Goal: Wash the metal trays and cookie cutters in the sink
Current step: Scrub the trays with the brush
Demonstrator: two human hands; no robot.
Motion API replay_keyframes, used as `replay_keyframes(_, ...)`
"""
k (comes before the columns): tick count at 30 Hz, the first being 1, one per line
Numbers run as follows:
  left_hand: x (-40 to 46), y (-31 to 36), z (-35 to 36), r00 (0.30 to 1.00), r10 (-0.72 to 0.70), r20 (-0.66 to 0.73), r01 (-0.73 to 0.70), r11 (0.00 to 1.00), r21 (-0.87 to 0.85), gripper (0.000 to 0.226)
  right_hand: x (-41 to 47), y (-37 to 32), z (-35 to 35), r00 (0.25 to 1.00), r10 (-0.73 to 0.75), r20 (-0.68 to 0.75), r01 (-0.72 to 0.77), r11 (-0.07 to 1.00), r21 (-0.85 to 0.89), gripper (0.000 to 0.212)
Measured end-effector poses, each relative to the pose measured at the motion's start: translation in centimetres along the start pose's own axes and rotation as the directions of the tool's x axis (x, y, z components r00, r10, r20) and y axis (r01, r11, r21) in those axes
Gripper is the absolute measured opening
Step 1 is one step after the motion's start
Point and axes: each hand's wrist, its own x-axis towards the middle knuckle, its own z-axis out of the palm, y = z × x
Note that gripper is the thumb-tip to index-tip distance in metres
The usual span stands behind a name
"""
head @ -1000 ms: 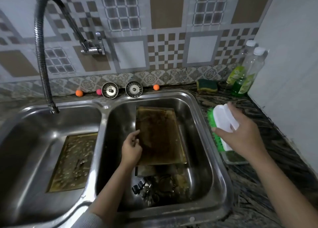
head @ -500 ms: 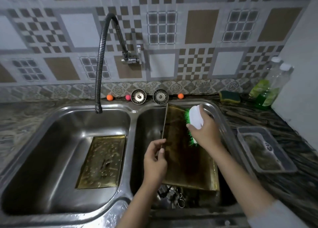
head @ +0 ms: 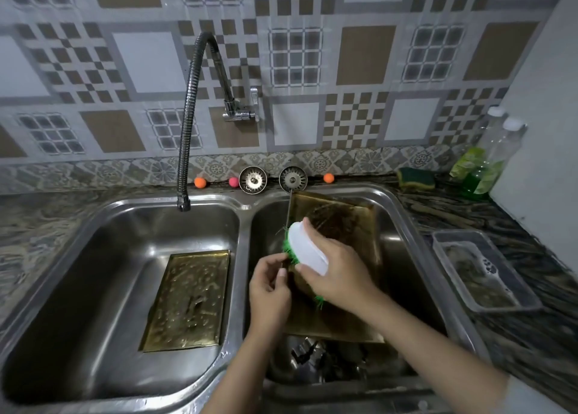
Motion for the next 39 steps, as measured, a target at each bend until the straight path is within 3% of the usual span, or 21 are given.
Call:
replay_keyframes(5,-0.3,0.1,0.0,0.998,-0.019,0.067,0.018,1.000,0.020,0.030,3.6,2.7,-3.3,0.962,0.195,-0.191,-0.204,0.979,-0.029,0.083)
replay_keyframes(9,0.2,0.1,0.7,0.999,0.012,0.053,-0.014,0.999,0.029,0.031,2.0,0.5,-0.7,1.000,0.009,-0.028,-0.011,0.998,-0.064,0.082)
replay_keyframes(14,0.2,-0.5,1.2,0.989,0.030,0.145,-0.044,0.994,0.096,0.027,4.8,3.0,-3.4,0.976,0.146,-0.159,-0.158,0.985,-0.063,0.082)
replay_keyframes(17,0.6,-0.7,1.6,0.992,0.052,0.118,-0.064,0.993,0.103,0.029,3.8,2.4,-2.0,1.000,0.007,-0.020,-0.008,0.996,-0.088,0.082)
replay_keyframes(19,1.1,-1.0,1.1,0.993,0.039,0.110,-0.050,0.994,0.098,0.030,4.1,4.3,-2.9,0.999,-0.001,-0.036,-0.003,0.994,-0.108,0.081)
replay_keyframes(22,1.5,-1.1,0.5,0.997,0.034,0.072,-0.041,0.994,0.098,0.030,4.8,7.3,-5.3,0.971,0.190,-0.141,-0.198,0.980,-0.039,0.077)
replay_keyframes(25,1.8,-0.7,1.2,0.997,0.068,0.030,-0.070,0.992,0.100,0.030,3.4,7.5,-4.3,0.932,0.294,-0.211,-0.292,0.956,0.040,0.078)
replay_keyframes(27,1.9,-0.6,2.1,0.997,0.075,-0.016,-0.073,0.993,0.091,0.029,1.8,5.9,-2.4,0.925,0.326,-0.197,-0.303,0.943,0.138,0.080)
replay_keyframes(31,2.1,-1.1,2.6,0.994,0.049,-0.097,-0.042,0.996,0.075,0.029,-0.7,4.4,0.1,0.975,0.207,-0.076,-0.190,0.964,0.188,0.081)
replay_keyframes(33,1.7,-1.1,2.2,0.996,0.046,-0.071,-0.040,0.996,0.083,0.029,1.5,6.6,-1.2,0.955,0.272,-0.122,-0.244,0.948,0.205,0.080)
replay_keyframes(36,0.7,-0.5,2.4,0.997,0.081,0.008,-0.082,0.991,0.104,0.028,5.5,9.3,-4.1,0.860,0.443,-0.255,-0.402,0.894,0.197,0.078)
replay_keyframes(39,1.5,0.2,2.5,0.995,0.102,-0.014,-0.100,0.990,0.099,0.031,3.0,7.7,-2.2,0.885,0.417,-0.205,-0.350,0.888,0.298,0.081)
